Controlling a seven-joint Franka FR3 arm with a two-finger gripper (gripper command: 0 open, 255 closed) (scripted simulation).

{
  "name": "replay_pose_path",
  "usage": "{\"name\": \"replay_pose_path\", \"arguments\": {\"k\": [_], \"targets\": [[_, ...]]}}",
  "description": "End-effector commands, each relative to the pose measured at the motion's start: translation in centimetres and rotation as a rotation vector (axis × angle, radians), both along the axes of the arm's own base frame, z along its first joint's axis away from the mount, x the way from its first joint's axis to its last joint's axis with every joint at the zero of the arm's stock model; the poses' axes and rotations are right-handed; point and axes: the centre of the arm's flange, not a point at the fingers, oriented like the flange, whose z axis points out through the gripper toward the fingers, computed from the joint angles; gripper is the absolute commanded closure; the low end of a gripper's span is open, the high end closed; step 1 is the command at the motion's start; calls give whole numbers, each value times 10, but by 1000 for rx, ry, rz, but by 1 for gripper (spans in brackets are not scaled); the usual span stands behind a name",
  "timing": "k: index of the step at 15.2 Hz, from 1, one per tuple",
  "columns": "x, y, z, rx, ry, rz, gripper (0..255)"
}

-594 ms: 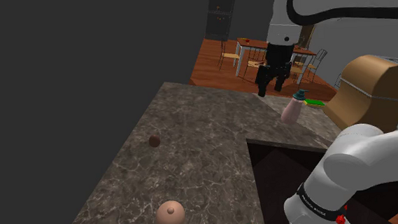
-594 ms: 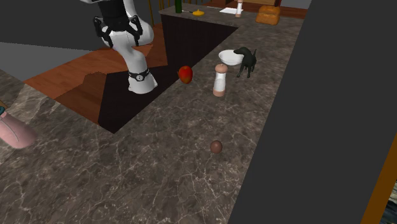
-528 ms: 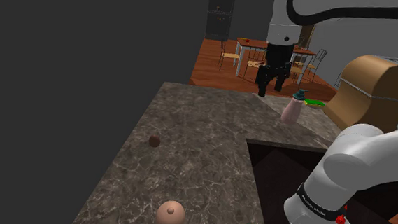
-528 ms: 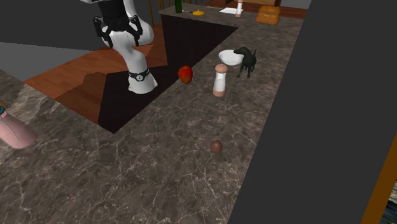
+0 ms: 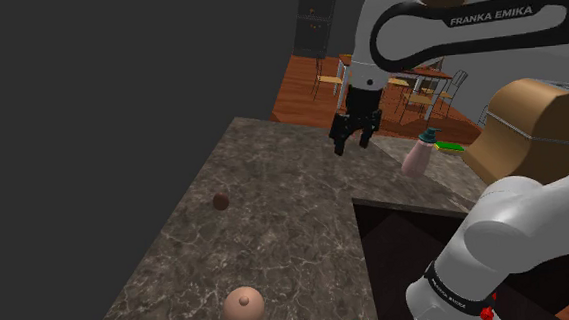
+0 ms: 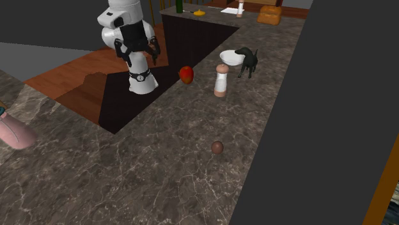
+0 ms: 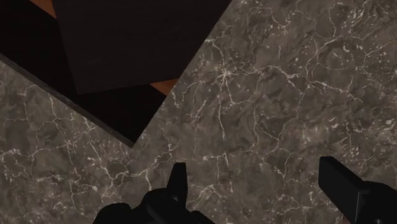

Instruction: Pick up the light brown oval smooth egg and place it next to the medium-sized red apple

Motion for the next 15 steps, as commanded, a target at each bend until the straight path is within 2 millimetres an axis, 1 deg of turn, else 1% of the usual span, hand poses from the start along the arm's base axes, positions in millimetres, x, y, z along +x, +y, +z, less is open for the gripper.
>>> {"name": "replay_pose_path", "arguments": {"k": [1, 15], "targets": [[14, 10, -18, 9, -16, -6, 0], [114, 98, -126, 70, -109, -42, 0]]}}
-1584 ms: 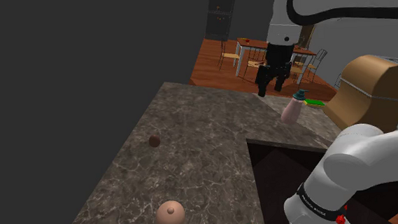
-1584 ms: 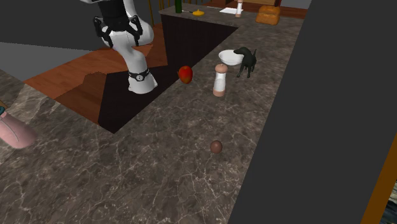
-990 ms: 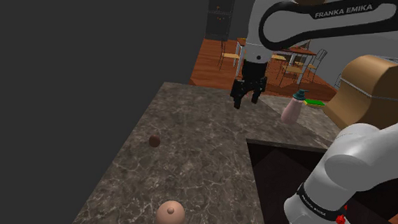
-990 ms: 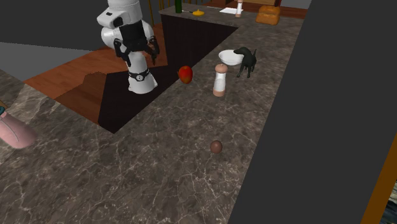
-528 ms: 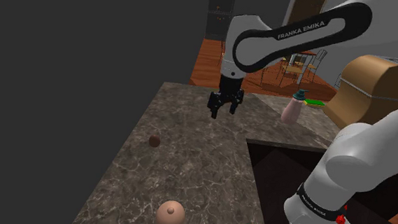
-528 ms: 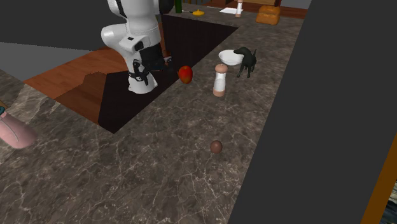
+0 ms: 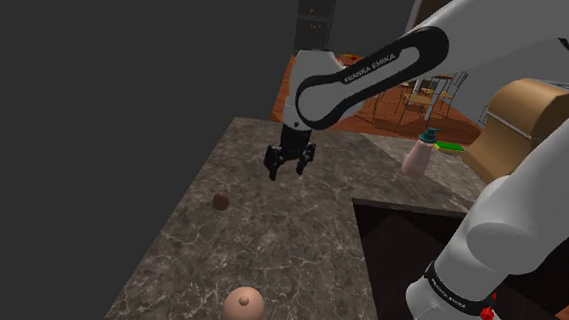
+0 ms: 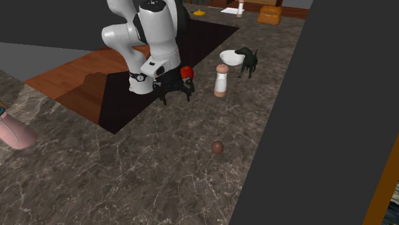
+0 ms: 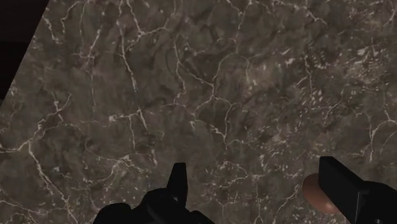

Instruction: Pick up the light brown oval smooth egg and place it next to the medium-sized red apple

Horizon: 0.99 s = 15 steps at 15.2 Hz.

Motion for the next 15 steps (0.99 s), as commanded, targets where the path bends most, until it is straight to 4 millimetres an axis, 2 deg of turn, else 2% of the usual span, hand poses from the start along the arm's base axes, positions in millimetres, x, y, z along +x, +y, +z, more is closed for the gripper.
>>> {"name": "replay_pose_path", "arguments": {"k": [1, 15], "targets": [[16, 13, -16, 10, -15, -6, 0], [130, 103, -108, 71, -107, -42, 0]]}}
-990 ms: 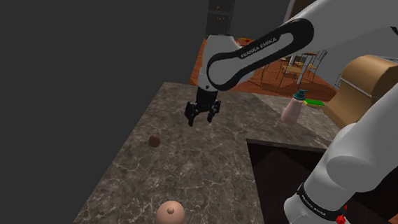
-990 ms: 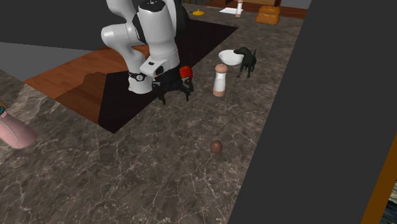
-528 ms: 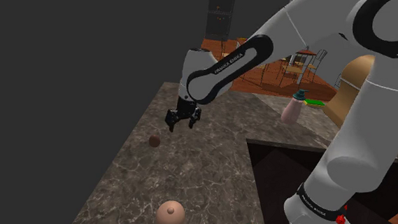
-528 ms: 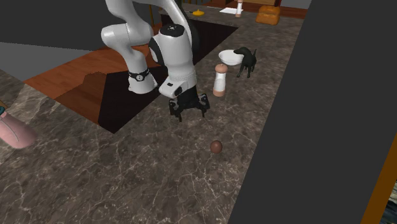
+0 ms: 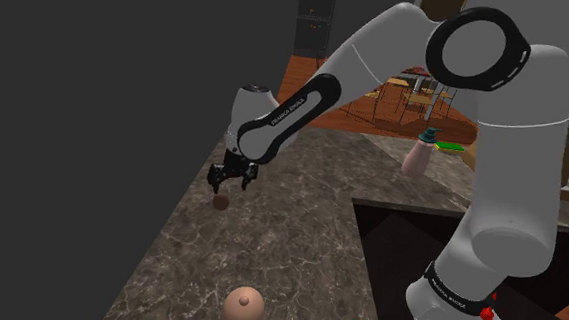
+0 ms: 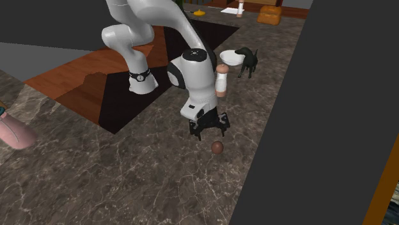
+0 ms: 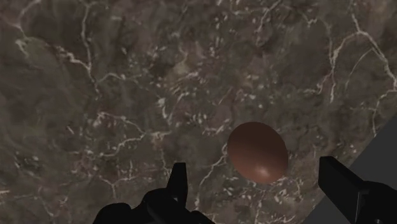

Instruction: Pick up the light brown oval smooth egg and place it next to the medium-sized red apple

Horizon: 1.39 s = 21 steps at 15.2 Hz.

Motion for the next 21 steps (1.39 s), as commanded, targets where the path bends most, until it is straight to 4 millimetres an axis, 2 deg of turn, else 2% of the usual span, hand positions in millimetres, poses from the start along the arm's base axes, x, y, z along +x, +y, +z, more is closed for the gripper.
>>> {"name": "replay_pose_path", "arguments": {"k": [1, 9, 16, 17, 21], "targets": [[17, 12, -12, 8, -13, -5, 0], [23, 18, -51, 8, -13, -5, 0], [23, 18, -51, 8, -13, -5, 0], [23, 18, -51, 8, -13, -5, 255], [23, 18, -51, 8, -13, -5, 255]]}}
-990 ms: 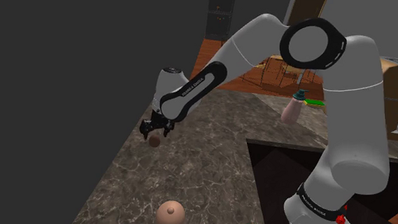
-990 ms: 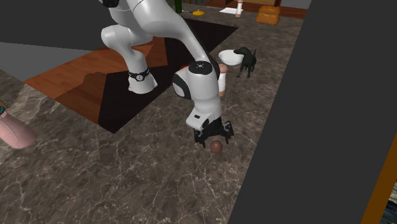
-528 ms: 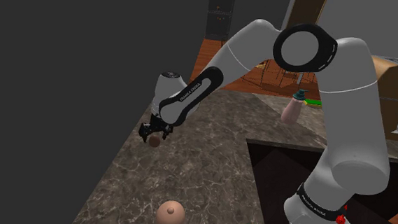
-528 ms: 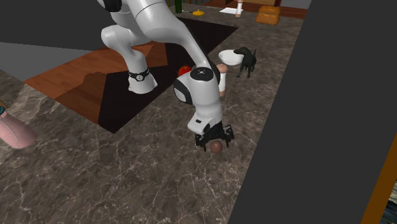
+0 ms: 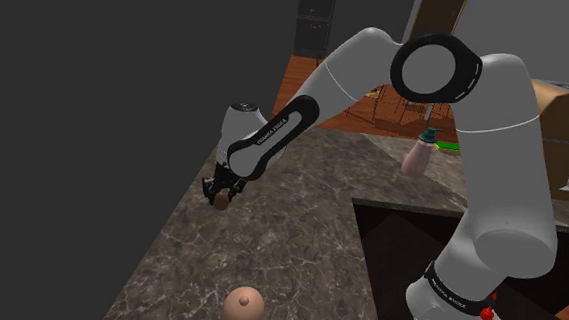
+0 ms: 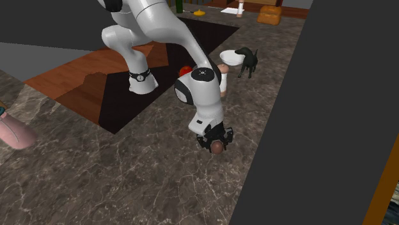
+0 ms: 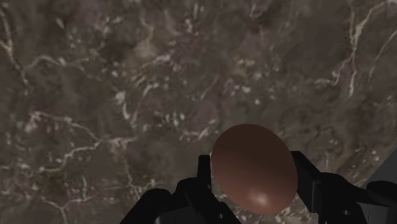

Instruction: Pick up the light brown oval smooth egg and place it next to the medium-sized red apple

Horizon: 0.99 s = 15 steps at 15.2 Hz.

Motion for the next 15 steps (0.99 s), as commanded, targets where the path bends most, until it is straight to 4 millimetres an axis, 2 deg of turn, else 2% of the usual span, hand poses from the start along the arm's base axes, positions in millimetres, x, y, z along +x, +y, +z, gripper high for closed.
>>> {"name": "replay_pose_path", "arguments": {"k": [1, 5, 15], "targets": [[0, 0, 0, 0, 0, 0, 255], [0, 0, 0, 0, 0, 0, 255], [0, 0, 53, 0, 0, 0, 255]]}}
